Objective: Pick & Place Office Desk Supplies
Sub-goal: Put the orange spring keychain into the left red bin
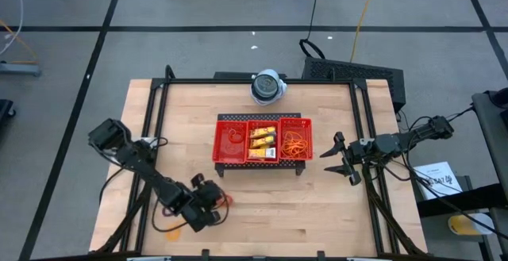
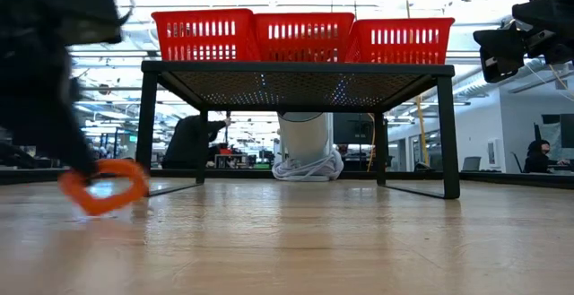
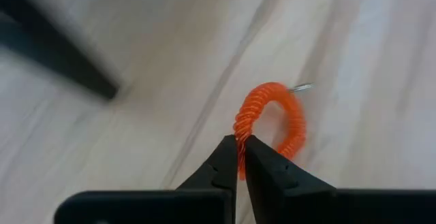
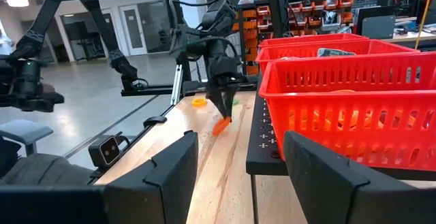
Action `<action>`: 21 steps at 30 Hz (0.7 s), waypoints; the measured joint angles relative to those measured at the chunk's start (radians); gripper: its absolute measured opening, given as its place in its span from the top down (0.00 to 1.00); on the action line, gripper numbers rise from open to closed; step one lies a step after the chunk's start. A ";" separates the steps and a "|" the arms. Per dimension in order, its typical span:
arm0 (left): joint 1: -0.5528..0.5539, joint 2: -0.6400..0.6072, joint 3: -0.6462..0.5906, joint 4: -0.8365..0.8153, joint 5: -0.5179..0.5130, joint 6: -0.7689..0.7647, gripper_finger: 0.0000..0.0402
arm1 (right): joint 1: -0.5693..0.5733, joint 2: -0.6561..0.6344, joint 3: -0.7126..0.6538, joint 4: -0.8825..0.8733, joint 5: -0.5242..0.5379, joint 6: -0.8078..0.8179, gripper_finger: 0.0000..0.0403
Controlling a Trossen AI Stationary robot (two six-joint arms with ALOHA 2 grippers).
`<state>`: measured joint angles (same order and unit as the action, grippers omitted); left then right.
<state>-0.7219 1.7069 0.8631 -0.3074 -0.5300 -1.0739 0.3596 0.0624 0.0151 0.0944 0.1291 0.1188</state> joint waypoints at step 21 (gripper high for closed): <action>0.209 -0.004 0.005 0.491 0.195 0.617 0.99 | 0.000 0.000 0.000 0.000 0.000 0.000 0.49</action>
<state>-0.5127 1.7027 0.8677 0.1839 -0.3351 -0.4567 0.3598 0.0624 0.0154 0.0944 0.1291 0.1188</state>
